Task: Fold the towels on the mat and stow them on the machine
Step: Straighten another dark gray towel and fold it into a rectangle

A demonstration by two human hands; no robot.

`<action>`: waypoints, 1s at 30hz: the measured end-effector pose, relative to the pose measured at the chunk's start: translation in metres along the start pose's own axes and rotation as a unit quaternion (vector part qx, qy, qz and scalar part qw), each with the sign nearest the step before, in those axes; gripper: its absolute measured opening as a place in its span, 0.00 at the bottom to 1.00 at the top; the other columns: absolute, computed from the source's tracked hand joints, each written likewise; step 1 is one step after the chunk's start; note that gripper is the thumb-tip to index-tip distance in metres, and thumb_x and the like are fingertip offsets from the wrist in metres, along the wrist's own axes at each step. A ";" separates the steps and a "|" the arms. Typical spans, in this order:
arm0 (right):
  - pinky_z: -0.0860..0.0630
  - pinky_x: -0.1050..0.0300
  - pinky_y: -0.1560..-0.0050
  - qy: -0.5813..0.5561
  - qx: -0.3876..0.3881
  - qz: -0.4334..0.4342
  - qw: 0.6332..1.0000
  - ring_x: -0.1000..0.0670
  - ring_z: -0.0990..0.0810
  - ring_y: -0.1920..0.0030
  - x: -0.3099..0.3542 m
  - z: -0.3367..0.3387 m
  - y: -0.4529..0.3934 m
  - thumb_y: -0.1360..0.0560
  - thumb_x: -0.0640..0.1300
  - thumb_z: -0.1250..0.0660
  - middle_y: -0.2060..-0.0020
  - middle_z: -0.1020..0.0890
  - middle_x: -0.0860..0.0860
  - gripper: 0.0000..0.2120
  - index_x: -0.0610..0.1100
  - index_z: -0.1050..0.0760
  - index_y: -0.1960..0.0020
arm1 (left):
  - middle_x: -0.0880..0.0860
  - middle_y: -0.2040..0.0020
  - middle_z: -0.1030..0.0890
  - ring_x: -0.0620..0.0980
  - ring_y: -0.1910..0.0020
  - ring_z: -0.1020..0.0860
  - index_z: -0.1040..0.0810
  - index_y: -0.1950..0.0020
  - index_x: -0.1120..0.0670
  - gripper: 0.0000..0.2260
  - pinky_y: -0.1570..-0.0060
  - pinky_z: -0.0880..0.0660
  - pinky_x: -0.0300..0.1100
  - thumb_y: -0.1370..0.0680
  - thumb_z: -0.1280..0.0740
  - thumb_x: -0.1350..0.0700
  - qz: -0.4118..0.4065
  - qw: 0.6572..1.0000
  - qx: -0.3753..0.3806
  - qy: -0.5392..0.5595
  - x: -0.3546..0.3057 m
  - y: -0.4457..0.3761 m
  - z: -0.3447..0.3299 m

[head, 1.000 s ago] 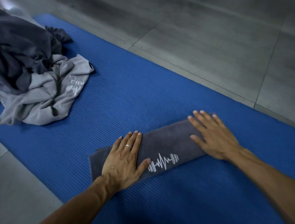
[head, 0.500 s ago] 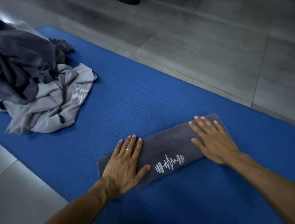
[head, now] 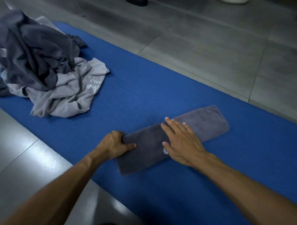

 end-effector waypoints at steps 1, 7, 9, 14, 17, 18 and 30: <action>0.55 0.48 0.23 -0.014 -0.007 0.002 1.000 0.50 0.53 0.22 0.005 -0.002 0.003 0.18 0.53 0.47 0.21 0.53 0.49 0.30 0.45 0.51 0.21 | 0.48 0.60 0.20 0.48 0.59 0.21 0.24 0.59 0.49 0.14 0.60 0.26 0.43 0.29 0.28 0.40 -0.004 1.000 0.014 0.007 -0.002 0.000 0.002; 0.50 0.48 0.23 -0.072 -0.045 0.056 0.995 0.48 0.46 0.22 0.034 -0.013 0.022 0.22 0.56 0.41 0.22 0.45 0.47 0.33 0.43 0.44 0.22 | 0.53 0.55 0.18 0.51 0.58 0.19 0.22 0.50 0.57 0.14 0.66 0.24 0.41 0.25 0.29 0.46 0.049 0.977 0.067 0.197 -0.008 0.013 0.010; 0.46 0.45 0.24 -0.085 -0.069 0.094 0.990 0.48 0.44 0.23 0.046 -0.012 0.026 0.26 0.60 0.39 0.23 0.42 0.47 0.38 0.42 0.42 0.23 | 0.57 0.58 0.17 0.52 0.62 0.18 0.21 0.45 0.62 0.17 0.68 0.22 0.42 0.23 0.32 0.48 0.120 0.930 0.062 0.341 -0.006 0.017 0.004; 0.41 0.49 0.26 -0.127 -0.076 0.129 0.981 0.48 0.40 0.26 0.075 -0.006 0.019 0.31 0.64 0.30 0.25 0.39 0.49 0.45 0.45 0.43 0.23 | 0.54 0.64 0.19 0.47 0.68 0.20 0.23 0.49 0.59 0.08 0.71 0.21 0.40 0.19 0.38 0.55 0.199 0.807 0.095 0.547 -0.015 0.020 -0.012; 0.25 0.47 0.43 -0.207 -0.165 0.105 0.959 0.48 0.25 0.42 0.075 0.017 0.012 0.27 0.51 0.29 0.40 0.27 0.51 0.25 0.45 0.30 0.33 | 0.54 0.67 0.20 0.47 0.73 0.21 0.24 0.52 0.58 0.12 0.76 0.23 0.38 0.18 0.41 0.51 0.207 0.796 0.096 0.561 -0.030 0.024 -0.006; 0.24 0.48 0.48 -0.244 -0.179 0.088 0.949 0.49 0.23 0.48 0.069 0.023 0.010 0.26 0.48 0.30 0.45 0.24 0.52 0.19 0.45 0.28 0.37 | 0.55 0.66 0.19 0.50 0.73 0.21 0.24 0.52 0.57 0.15 0.77 0.24 0.38 0.18 0.41 0.47 0.213 0.820 0.063 0.527 -0.031 0.024 0.000; 0.19 0.45 0.48 -0.773 -0.062 -0.206 0.597 0.45 0.16 0.46 -0.053 0.033 0.055 0.23 0.41 0.32 0.48 0.15 0.42 0.12 0.37 0.23 0.42 | 0.54 0.40 0.19 0.49 0.39 0.22 0.22 0.38 0.55 0.37 0.38 0.29 0.44 0.22 0.60 0.32 -0.061 0.805 0.168 0.566 -0.136 0.005 -0.040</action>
Point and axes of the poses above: each hand's wrist, its own y-axis away from the middle knuckle, its own z-axis out of the back of the hand, x = y × z, the point moved 6 cm from there along -y, towards the middle knuckle
